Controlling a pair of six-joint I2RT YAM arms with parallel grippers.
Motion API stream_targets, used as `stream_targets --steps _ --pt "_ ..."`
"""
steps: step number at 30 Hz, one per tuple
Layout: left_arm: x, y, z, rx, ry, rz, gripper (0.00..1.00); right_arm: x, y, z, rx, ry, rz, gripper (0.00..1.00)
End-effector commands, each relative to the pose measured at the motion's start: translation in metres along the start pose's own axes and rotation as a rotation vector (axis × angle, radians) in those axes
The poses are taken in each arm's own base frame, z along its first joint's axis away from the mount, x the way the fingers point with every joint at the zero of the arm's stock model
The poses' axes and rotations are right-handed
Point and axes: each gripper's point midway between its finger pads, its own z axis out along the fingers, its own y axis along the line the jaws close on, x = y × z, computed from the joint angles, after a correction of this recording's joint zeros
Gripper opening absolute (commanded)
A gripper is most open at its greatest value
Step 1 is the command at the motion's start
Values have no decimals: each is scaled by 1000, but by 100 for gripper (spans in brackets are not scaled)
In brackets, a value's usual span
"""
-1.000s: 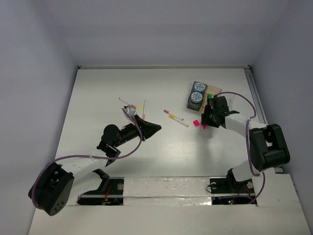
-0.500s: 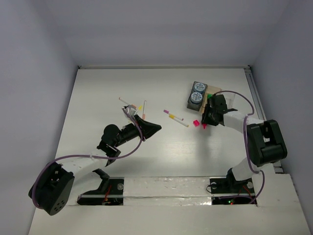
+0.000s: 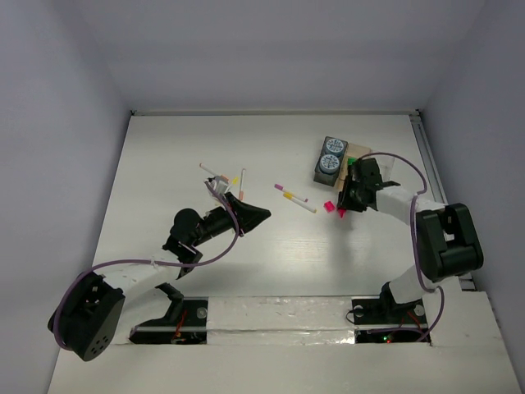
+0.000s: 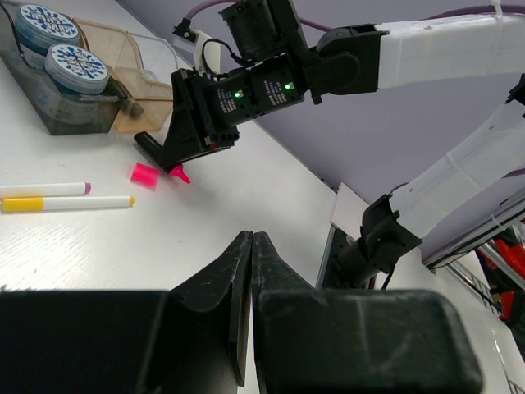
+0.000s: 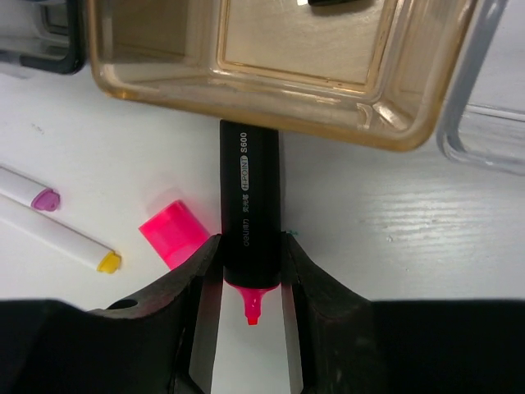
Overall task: Sort the stationery into containers
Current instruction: Pick up the pen from the center of the board.
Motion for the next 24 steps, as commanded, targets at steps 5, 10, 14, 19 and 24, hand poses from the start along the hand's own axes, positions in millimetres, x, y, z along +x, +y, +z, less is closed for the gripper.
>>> stream_targets --steps 5,10,14,19,24 --pt "-6 1 6 5 -33 -27 0 -19 21 -42 -98 -84 -53 18" --pt "9 17 22 -32 39 -144 0 -2 43 -66 -252 -70 -137 18" --pt "18 20 32 -11 75 -237 0 13 82 -93 -460 -64 -225 17" --pt "19 15 41 47 80 -344 25 35 139 -129 -752 -39 -355 16" --pt "13 17 44 77 55 -420 39 53 170 -148 -881 -16 -434 16"
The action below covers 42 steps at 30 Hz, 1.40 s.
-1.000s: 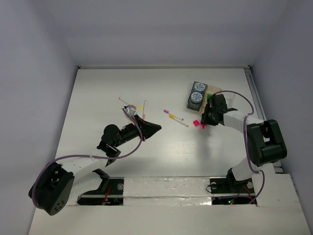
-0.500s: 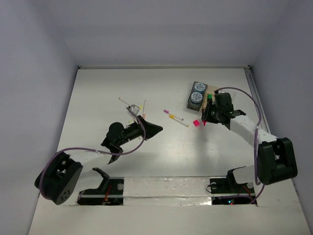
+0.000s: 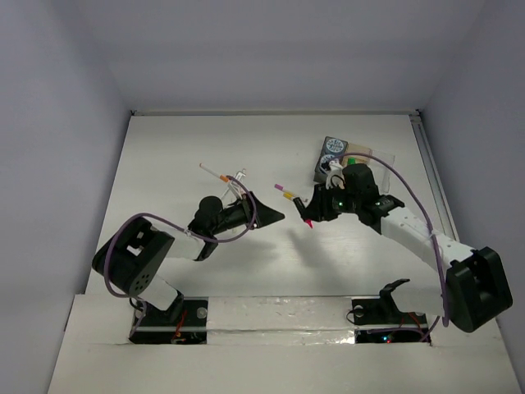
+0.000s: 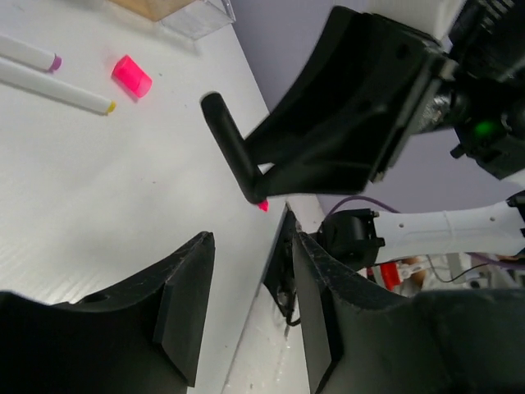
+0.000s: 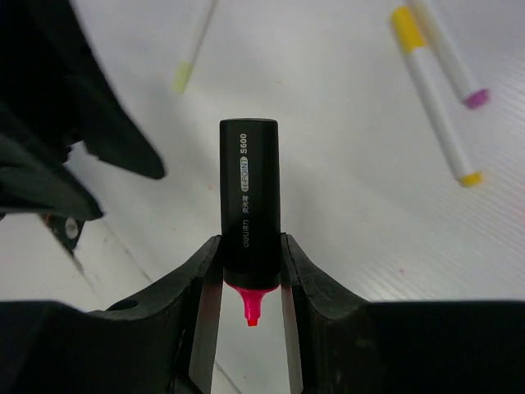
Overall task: Sort the stationery into containers
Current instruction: Pick up the pen from the center of the board.
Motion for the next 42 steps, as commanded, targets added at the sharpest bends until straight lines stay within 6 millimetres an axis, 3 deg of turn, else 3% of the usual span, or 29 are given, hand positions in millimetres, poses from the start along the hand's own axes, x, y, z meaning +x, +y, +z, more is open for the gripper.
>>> stream_targets --steps 1,5,15,23,28,31,38,41,42 --pt "-26 -49 3 198 -65 35 40 -9 44 2 -176 -22 -113 16" --pt "-28 -44 6 175 -74 19 45 -5 56 6 -205 -3 -153 16" --pt "-35 -29 11 66 -83 70 44 8 78 11 -245 55 -236 15" --pt "-38 -15 16 -34 -49 121 41 8 77 14 -198 66 -279 12" --pt "-38 -18 15 -44 -29 154 27 4 77 13 -177 56 -304 11" --pt "-36 -20 15 -40 -6 160 28 -1 76 13 -163 45 -318 11" --pt "-30 -23 16 -30 43 149 40 -12 78 7 -132 21 -362 9" --pt "-29 -26 17 -15 53 142 39 -10 82 7 -143 24 -376 8" --pt "-28 -27 17 -6 59 133 35 -11 82 7 -145 24 -383 8"
